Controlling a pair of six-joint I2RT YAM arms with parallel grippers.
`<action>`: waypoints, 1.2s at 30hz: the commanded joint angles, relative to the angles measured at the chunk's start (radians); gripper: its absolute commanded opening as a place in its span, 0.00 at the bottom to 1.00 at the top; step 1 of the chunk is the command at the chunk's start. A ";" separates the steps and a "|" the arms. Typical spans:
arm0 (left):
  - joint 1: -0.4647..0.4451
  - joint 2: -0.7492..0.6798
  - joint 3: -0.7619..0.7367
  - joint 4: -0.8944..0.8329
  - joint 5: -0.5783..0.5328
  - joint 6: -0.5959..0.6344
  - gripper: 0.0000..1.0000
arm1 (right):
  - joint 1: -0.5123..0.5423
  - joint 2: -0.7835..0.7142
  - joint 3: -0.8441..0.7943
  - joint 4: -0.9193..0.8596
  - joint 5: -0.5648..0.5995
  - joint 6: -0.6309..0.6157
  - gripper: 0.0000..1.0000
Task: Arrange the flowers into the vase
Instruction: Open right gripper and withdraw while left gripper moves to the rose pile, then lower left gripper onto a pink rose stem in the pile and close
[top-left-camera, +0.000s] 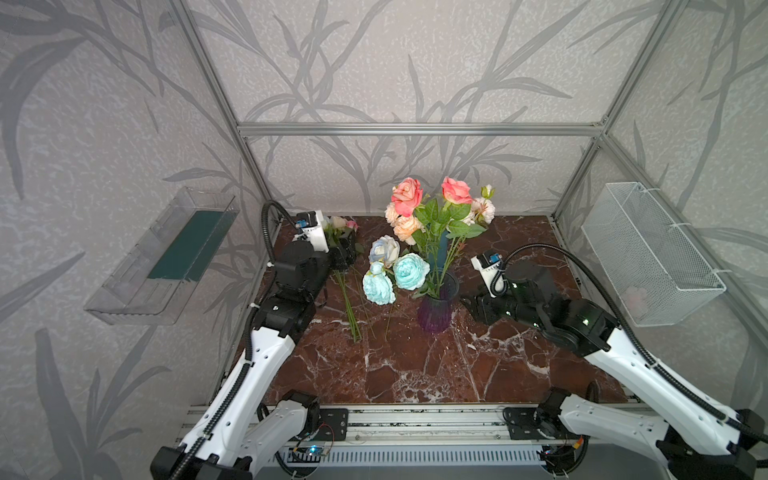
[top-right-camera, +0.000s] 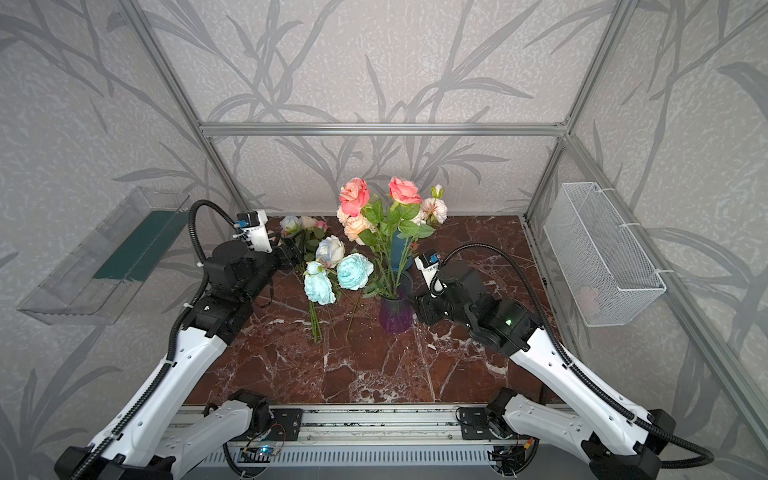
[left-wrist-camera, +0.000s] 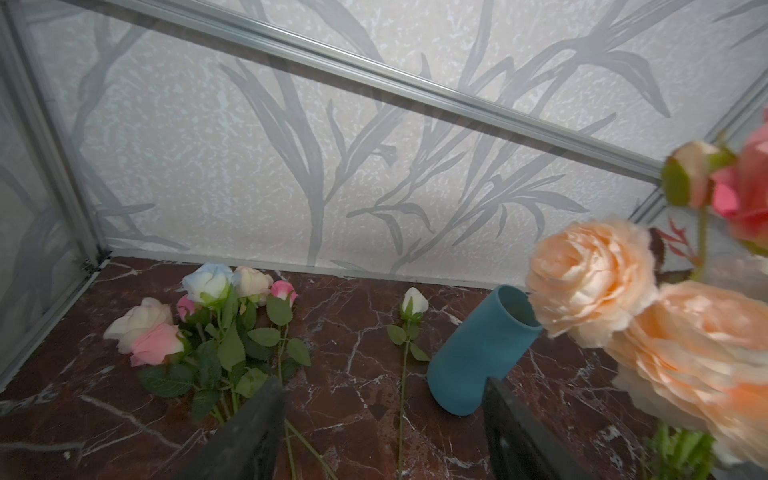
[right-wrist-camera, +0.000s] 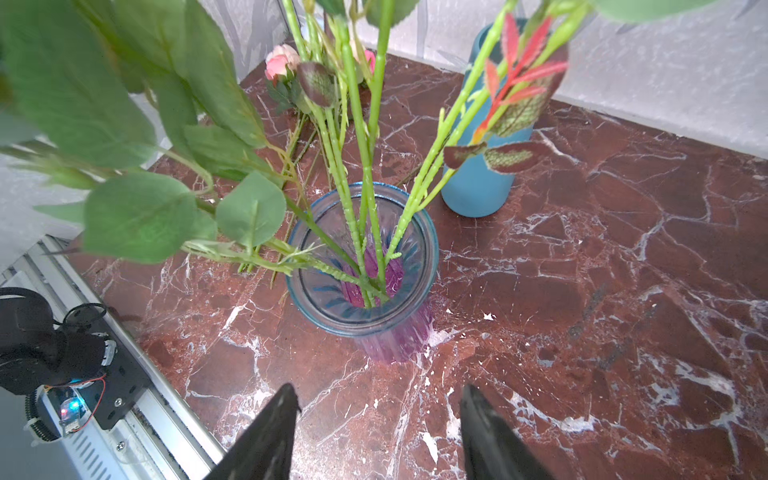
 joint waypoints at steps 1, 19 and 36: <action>0.010 0.041 0.052 -0.085 -0.161 -0.028 0.74 | -0.006 -0.081 -0.030 0.026 0.036 0.008 0.59; 0.176 0.563 0.198 -0.229 0.157 -0.311 0.66 | -0.014 -0.385 -0.391 0.197 0.228 0.121 0.40; 0.156 0.893 0.311 -0.312 0.202 -0.481 0.41 | -0.032 -0.453 -0.553 0.302 0.194 0.221 0.33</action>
